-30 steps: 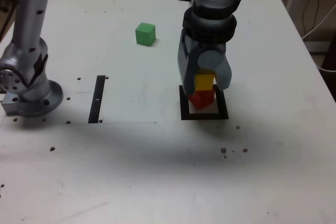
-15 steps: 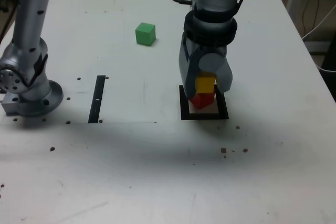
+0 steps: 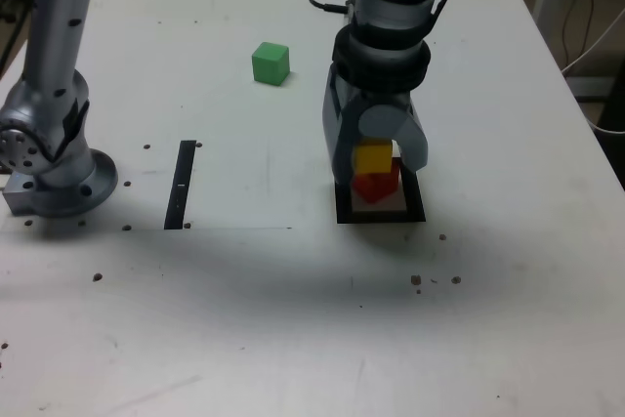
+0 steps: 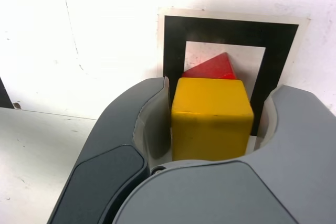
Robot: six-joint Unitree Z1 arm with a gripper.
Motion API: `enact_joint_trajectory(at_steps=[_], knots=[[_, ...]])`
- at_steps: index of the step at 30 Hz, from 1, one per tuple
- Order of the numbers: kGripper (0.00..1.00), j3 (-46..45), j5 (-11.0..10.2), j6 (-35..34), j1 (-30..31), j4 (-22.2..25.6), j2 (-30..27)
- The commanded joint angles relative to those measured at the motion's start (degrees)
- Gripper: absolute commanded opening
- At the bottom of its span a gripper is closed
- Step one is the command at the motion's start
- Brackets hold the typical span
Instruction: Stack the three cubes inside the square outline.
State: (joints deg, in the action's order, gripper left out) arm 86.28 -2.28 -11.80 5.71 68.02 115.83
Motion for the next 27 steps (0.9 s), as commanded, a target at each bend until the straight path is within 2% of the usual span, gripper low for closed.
enact_joint_trajectory(at_steps=[1,12,20,24,27], knots=[[1.0,-0.16,-0.13,-0.23,0.0,0.1,-0.71],[1.0,-0.79,-0.65,-1.2,0.0,1.16,-2.88],[1.0,-2.2,-3.62,-3.33,-2.35,7.76,-10.39],[1.0,-1.94,-3.87,-0.04,-6.47,12.34,-13.06],[1.0,-1.87,-3.85,5.6,-11.32,15.26,-13.91]])
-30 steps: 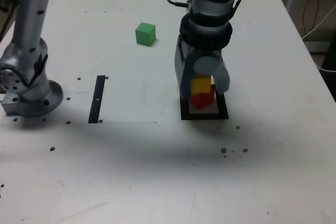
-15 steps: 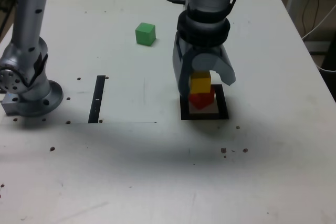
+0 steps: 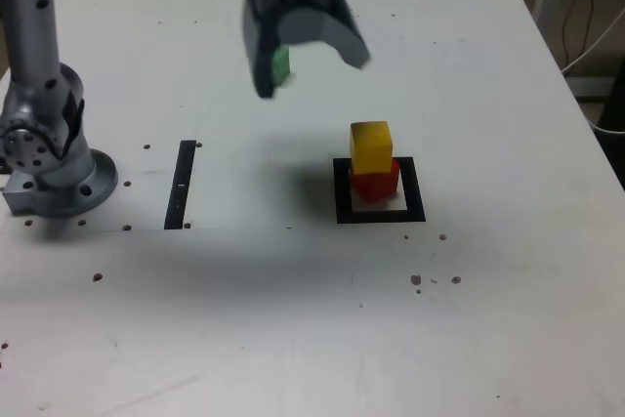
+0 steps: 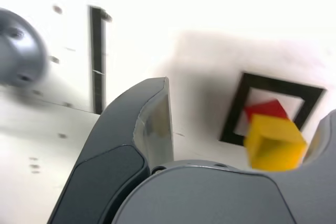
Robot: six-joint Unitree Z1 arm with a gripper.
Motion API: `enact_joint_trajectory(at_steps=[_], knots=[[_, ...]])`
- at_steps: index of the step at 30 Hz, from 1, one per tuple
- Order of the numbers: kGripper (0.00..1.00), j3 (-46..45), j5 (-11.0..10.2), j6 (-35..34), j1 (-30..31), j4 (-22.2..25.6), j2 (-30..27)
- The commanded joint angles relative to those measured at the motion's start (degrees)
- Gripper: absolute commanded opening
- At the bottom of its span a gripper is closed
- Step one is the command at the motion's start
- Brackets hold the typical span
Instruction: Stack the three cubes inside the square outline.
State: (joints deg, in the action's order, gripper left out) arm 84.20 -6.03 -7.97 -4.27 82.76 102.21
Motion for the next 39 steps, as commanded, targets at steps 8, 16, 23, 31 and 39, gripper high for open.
enact_joint_trajectory(at_steps=[8,16,23,31,39], knots=[[1.0,-1.45,-2.72,18.36,-14.04,2.03,-0.3],[1.0,-2.72,-8.68,31.92,-24.47,0.16,-0.38],[1.0,-8.58,-9.75,41.84,-26.58,-8.6,-0.39],[0.99,-11.14,-9.71,46.24,-27.91,-12.37,2.59],[0.98,-8.36,-9.53,48.74,-29.62,-13.91,6.71]])
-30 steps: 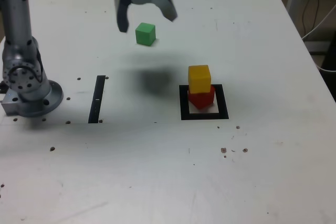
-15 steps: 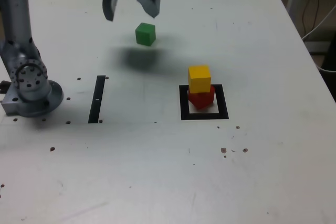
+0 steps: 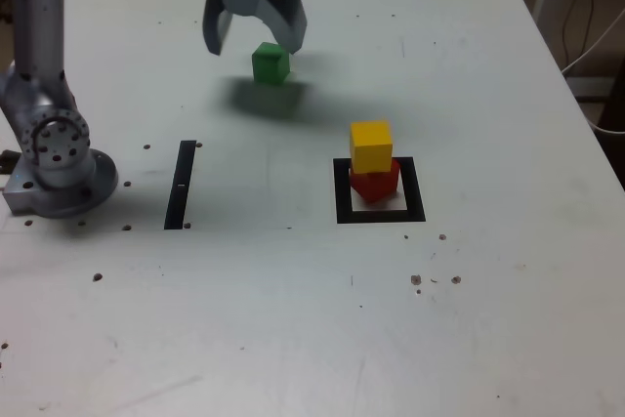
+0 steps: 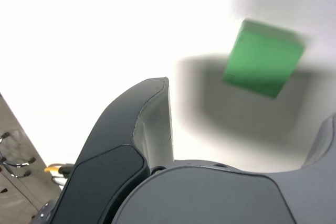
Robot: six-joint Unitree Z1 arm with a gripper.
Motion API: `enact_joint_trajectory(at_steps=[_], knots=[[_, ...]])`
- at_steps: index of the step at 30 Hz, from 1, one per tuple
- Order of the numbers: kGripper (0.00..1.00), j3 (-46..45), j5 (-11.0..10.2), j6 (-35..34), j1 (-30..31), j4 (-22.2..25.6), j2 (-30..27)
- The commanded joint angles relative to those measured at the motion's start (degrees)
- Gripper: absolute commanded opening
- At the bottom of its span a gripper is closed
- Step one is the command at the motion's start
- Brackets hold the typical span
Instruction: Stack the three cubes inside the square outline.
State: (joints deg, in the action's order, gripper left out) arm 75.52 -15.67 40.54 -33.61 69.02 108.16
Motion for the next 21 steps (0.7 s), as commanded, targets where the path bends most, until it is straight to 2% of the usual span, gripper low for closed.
enact_joint_trajectory(at_steps=[1,11,17,21], knots=[[0.97,0.73,0.16,0.45,-0.52,-0.26,1.35],[0.92,2.8,2.11,2.41,-2.58,-0.24,5.31],[0.74,2.57,3.57,2.46,-3.33,-1.02,5.38],[0.63,1.69,4.42,2.41,-3.89,-3.83,5.41]])
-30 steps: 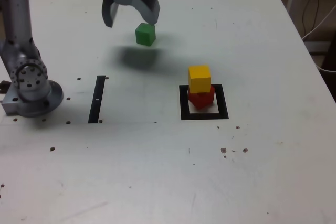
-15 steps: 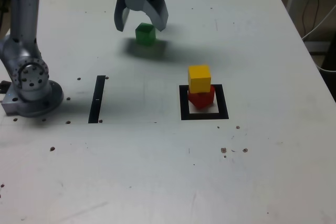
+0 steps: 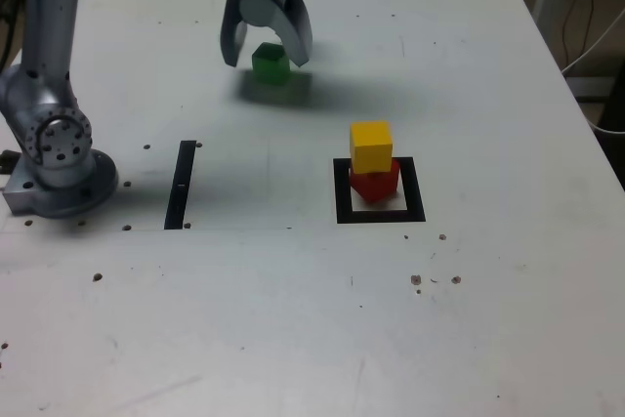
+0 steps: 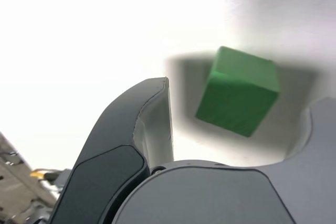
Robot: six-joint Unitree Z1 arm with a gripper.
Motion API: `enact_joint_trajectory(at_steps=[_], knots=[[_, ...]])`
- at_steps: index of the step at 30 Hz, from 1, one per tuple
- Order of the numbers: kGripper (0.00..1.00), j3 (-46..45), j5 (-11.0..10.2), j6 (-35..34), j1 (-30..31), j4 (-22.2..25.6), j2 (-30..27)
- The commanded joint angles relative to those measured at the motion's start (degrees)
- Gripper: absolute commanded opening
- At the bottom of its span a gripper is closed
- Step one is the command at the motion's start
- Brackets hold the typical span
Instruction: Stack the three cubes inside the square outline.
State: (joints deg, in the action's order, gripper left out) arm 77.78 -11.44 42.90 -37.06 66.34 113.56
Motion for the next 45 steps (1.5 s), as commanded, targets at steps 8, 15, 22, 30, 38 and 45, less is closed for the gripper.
enact_joint_trajectory(at_steps=[8,15,22,30,38,45], knots=[[0.55,-3.16,0.43,-0.17,-1.91,-7.78,0.21],[0.4,-4.15,0.92,-0.36,-2.31,-8.18,-1.11],[0.23,-4.76,2.63,-0.16,-2.3,-7.84,-1.42],[0.16,-4.5,3.87,0.43,-1.49,-7.87,-2.17],[0.16,-1.27,6.15,-2.07,4.39,-4.26,-8.09],[0.16,4.86,6.74,-8.38,13.79,3.05,-12.0]])
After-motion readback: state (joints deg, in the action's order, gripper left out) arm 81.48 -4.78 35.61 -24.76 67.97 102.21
